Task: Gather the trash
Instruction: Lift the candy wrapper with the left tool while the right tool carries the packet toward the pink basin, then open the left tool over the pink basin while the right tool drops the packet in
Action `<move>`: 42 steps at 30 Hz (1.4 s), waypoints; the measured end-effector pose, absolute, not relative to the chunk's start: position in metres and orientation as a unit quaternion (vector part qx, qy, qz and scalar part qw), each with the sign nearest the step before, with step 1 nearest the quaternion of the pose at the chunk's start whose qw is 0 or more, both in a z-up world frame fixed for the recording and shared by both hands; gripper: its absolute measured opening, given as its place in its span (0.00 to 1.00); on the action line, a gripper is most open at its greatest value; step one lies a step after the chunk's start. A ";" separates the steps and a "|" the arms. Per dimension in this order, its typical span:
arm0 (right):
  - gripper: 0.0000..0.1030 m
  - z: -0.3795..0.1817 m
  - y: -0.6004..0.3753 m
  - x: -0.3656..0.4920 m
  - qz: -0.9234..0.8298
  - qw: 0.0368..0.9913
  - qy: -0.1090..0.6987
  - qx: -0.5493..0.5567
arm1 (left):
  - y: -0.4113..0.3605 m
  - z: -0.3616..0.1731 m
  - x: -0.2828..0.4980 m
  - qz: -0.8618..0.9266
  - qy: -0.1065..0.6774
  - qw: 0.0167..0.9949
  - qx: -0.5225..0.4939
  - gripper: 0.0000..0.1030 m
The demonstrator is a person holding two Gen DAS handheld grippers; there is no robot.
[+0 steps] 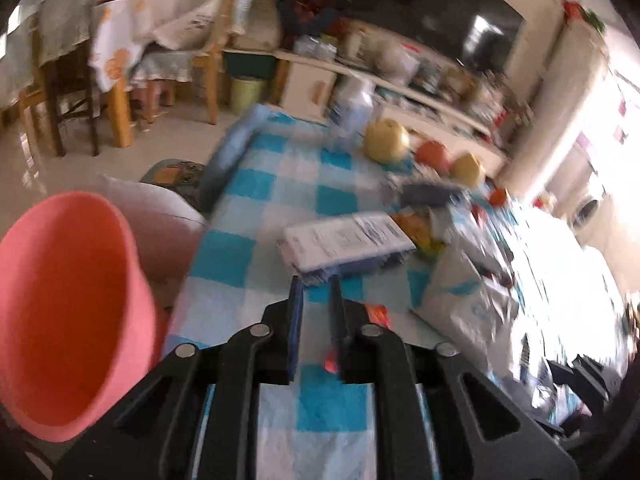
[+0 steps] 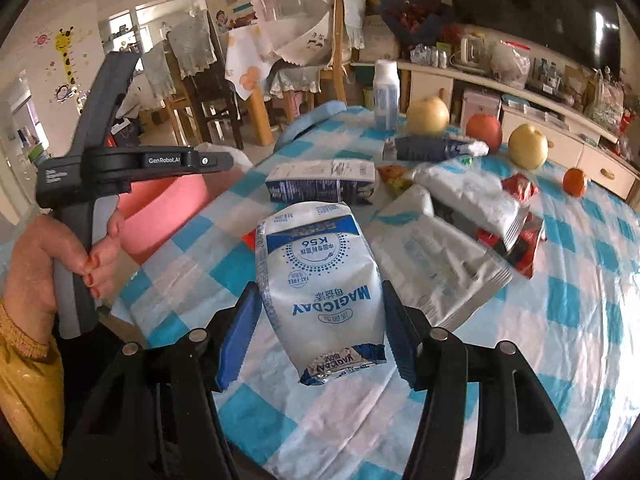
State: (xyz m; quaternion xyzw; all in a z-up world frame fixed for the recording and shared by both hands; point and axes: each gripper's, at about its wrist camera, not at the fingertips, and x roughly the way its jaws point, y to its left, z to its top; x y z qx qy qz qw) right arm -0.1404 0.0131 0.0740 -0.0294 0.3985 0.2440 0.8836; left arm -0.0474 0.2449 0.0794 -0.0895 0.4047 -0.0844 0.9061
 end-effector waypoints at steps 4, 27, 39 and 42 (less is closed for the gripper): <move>0.59 0.062 0.008 -0.138 0.232 0.882 0.410 -0.025 | 0.207 0.054 -0.045 -0.121 0.441 0.889 -0.025 0.55; 0.59 0.065 0.021 -0.137 0.258 0.877 0.404 -0.033 | 0.209 0.048 -0.035 -0.067 0.424 0.902 -0.032 0.39; 0.59 0.132 0.173 -0.109 0.380 0.854 0.348 -0.071 | 0.372 0.112 -0.080 0.109 0.322 0.925 -0.171 0.39; 0.59 0.138 0.223 -0.096 0.407 0.845 0.338 -0.083 | 0.406 0.104 -0.088 0.140 0.316 0.915 -0.207 0.40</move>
